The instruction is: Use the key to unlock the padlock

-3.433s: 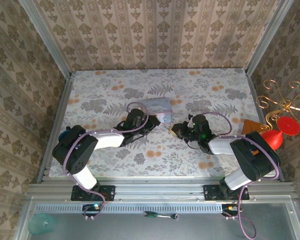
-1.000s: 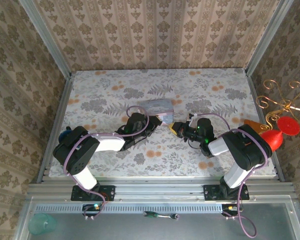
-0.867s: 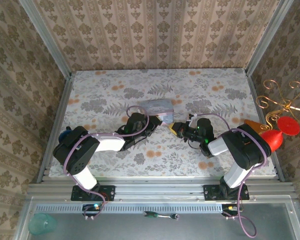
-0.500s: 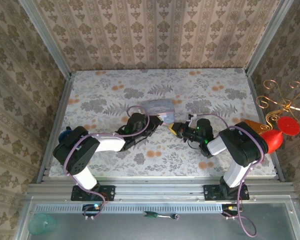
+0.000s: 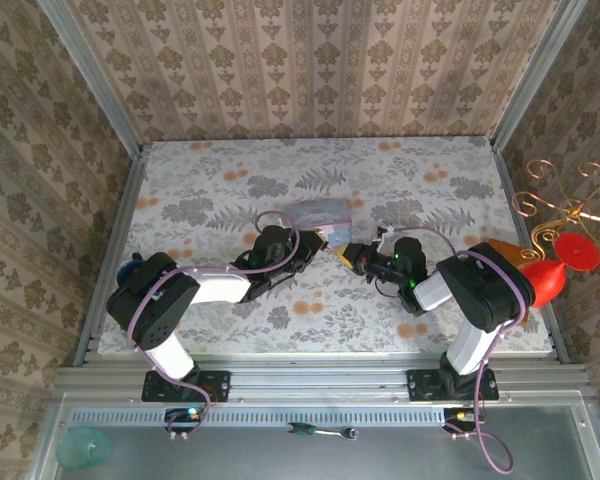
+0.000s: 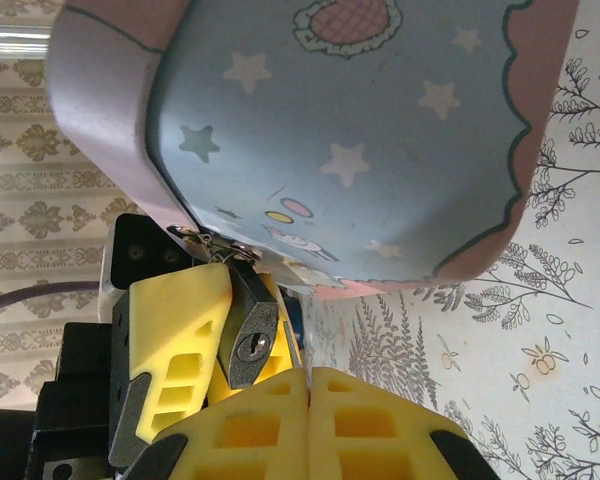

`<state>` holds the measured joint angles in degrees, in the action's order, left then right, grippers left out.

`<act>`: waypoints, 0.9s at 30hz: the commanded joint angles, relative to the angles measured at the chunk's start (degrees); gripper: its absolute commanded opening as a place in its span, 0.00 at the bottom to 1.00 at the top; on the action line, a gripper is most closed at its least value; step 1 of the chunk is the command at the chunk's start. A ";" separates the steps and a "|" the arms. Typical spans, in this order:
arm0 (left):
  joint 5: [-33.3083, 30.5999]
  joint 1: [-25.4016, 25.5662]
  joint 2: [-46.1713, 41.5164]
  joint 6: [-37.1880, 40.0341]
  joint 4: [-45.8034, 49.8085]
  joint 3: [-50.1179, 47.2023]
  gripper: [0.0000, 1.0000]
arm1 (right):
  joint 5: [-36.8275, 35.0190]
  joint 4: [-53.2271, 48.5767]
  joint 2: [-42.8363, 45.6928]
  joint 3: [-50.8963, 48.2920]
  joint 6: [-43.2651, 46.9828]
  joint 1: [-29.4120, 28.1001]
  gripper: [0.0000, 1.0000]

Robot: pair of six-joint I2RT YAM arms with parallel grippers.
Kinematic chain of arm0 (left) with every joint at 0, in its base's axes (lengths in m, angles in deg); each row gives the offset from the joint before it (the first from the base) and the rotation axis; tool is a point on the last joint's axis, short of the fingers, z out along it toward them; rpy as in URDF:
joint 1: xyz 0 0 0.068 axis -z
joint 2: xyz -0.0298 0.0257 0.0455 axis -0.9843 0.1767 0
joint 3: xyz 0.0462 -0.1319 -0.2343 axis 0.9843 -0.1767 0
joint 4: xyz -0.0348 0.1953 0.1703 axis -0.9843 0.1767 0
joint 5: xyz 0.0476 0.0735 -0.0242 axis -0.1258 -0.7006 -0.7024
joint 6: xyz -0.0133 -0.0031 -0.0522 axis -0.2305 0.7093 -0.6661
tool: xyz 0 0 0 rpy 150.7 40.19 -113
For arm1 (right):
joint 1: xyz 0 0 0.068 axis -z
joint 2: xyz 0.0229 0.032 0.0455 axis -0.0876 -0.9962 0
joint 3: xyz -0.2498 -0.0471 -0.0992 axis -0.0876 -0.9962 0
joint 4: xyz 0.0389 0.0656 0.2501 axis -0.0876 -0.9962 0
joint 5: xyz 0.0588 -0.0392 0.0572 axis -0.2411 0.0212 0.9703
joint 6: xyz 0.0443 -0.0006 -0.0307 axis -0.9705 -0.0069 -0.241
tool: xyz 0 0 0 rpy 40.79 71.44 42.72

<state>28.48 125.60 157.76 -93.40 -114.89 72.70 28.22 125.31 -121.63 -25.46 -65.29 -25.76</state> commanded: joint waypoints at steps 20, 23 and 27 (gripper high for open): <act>2.47 0.36 0.61 -0.20 -5.52 1.67 0.00 | -0.80 3.19 2.91 -3.32 -0.31 0.86 0.00; 2.63 0.23 0.84 -0.11 -5.52 1.83 0.00 | -0.61 3.22 4.06 -3.65 0.01 0.87 0.00; 2.80 0.25 0.78 -0.18 -5.67 1.84 0.00 | -0.27 3.00 5.29 -3.97 0.69 0.90 0.00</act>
<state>29.81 125.60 158.35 -93.35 -116.72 72.72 28.16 126.78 -117.83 -28.52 -65.93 -25.14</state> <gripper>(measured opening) 0.146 0.066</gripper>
